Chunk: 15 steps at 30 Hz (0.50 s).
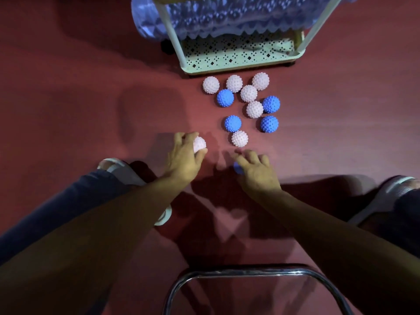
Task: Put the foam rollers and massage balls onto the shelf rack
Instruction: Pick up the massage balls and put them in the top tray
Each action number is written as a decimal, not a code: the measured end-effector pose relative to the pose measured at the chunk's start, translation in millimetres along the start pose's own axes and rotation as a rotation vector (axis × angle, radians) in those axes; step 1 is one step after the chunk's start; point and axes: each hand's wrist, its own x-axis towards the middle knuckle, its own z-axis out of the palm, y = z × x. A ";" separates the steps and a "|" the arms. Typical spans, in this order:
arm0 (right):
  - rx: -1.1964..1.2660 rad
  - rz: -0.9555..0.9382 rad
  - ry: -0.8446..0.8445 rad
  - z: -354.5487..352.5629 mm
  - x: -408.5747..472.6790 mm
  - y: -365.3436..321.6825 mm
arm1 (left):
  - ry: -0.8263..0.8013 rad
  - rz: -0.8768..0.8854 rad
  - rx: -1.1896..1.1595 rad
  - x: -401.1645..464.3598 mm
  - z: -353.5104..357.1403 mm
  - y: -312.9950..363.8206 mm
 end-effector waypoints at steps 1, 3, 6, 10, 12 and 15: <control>-0.056 0.008 -0.022 2.7 2.7 -2.8 | -0.002 -0.017 -0.021 -9.6 -8.5 -0.2; -0.076 0.060 -0.047 0.9 7.8 -6.2 | -0.001 -0.011 -0.047 -24.4 -24.6 0.0; -0.115 0.091 -0.143 -4.4 13.6 -9.6 | 0.028 0.009 -0.071 -30.6 -45.3 1.3; -0.021 0.020 -0.146 -7.5 1.7 -11.6 | 0.067 0.025 -0.116 -32.3 -60.9 8.4; 0.088 0.025 -0.148 -12.6 -3.0 -7.5 | 0.076 0.041 -0.132 -34.4 -63.9 12.0; 0.382 0.067 -0.096 -28.3 -10.4 -8.7 | 0.095 0.091 -0.166 -40.5 -66.6 17.2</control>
